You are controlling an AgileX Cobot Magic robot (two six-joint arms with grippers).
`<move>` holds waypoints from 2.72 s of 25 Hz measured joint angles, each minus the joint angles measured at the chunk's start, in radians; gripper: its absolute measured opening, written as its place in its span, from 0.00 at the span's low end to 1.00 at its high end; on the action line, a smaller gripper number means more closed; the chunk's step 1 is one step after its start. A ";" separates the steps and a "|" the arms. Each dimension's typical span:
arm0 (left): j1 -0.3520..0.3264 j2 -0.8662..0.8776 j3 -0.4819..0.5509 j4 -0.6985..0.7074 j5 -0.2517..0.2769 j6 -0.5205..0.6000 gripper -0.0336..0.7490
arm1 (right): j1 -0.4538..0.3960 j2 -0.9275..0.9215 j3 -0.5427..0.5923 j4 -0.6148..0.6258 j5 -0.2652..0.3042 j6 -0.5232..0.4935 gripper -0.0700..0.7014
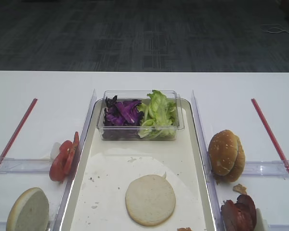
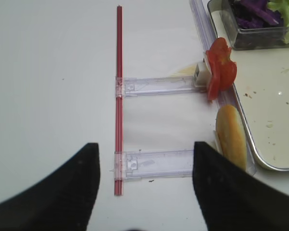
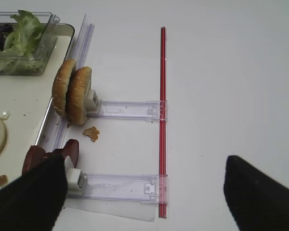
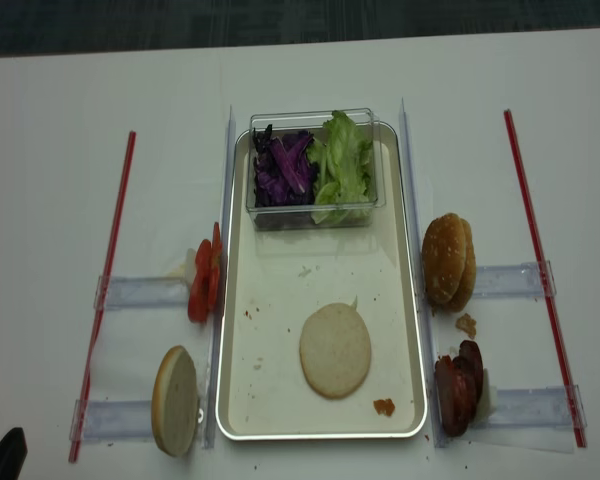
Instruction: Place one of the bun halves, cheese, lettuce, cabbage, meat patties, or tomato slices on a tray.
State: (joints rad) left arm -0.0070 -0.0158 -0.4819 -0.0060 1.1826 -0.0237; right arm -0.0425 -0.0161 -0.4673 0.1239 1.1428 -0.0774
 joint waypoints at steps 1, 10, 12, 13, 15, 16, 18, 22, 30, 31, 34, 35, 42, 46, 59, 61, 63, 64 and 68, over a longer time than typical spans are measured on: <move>0.000 0.000 0.000 0.000 0.000 0.000 0.55 | 0.000 0.000 0.000 0.000 0.000 0.000 0.98; 0.000 0.000 0.000 0.000 0.000 -0.002 0.55 | 0.000 0.000 0.000 0.000 0.000 0.000 0.98; 0.000 0.000 0.000 0.000 0.000 -0.002 0.55 | 0.000 0.000 0.000 0.000 0.000 0.000 0.98; 0.000 0.000 0.000 0.000 0.000 -0.002 0.55 | 0.000 0.000 0.000 0.000 0.000 0.000 0.98; 0.000 0.000 0.000 0.000 0.000 -0.002 0.55 | 0.000 0.000 0.000 0.000 0.000 0.000 0.98; 0.000 0.000 0.000 0.000 0.000 -0.002 0.55 | 0.000 0.000 0.000 0.000 0.000 0.000 0.98; 0.000 0.000 0.000 0.000 0.000 -0.002 0.55 | 0.000 0.000 0.000 0.000 0.000 0.000 0.98; 0.000 0.000 0.000 0.000 0.000 -0.004 0.55 | 0.000 0.000 0.000 0.000 0.000 0.000 0.98; 0.000 0.000 0.000 0.000 0.000 -0.004 0.55 | 0.000 0.000 0.000 0.000 0.000 0.000 0.98; 0.000 0.000 0.000 0.000 0.000 -0.004 0.55 | 0.000 0.000 0.000 0.000 0.000 0.000 0.98; 0.000 0.000 0.000 0.000 0.000 -0.004 0.55 | 0.000 0.000 0.000 0.000 0.000 0.000 0.98; 0.000 0.000 0.000 0.000 0.000 -0.004 0.55 | 0.000 0.000 0.000 0.000 0.000 0.000 0.98; 0.000 0.000 0.000 0.000 0.000 -0.004 0.55 | 0.000 0.000 0.000 0.000 0.000 0.000 0.98; 0.000 0.000 0.000 0.000 0.000 -0.004 0.55 | 0.000 0.000 0.000 0.000 0.000 0.000 0.98; 0.000 0.000 0.000 0.000 0.000 -0.004 0.55 | 0.000 0.000 0.000 0.000 0.000 -0.004 0.98; 0.000 0.000 0.000 0.000 0.000 -0.004 0.55 | 0.000 0.000 0.000 0.000 0.000 -0.004 0.98; 0.000 0.000 0.000 0.000 0.000 -0.004 0.55 | 0.000 0.000 0.000 0.000 0.000 -0.004 0.98; 0.000 0.000 0.000 0.000 0.000 -0.004 0.55 | 0.000 0.000 0.000 0.000 0.000 -0.004 0.98; 0.000 0.000 0.000 0.000 0.000 -0.004 0.55 | 0.000 0.000 0.000 0.000 0.000 -0.004 0.98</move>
State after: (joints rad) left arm -0.0070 -0.0158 -0.4819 -0.0060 1.1826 -0.0273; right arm -0.0425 -0.0161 -0.4673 0.1239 1.1428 -0.0812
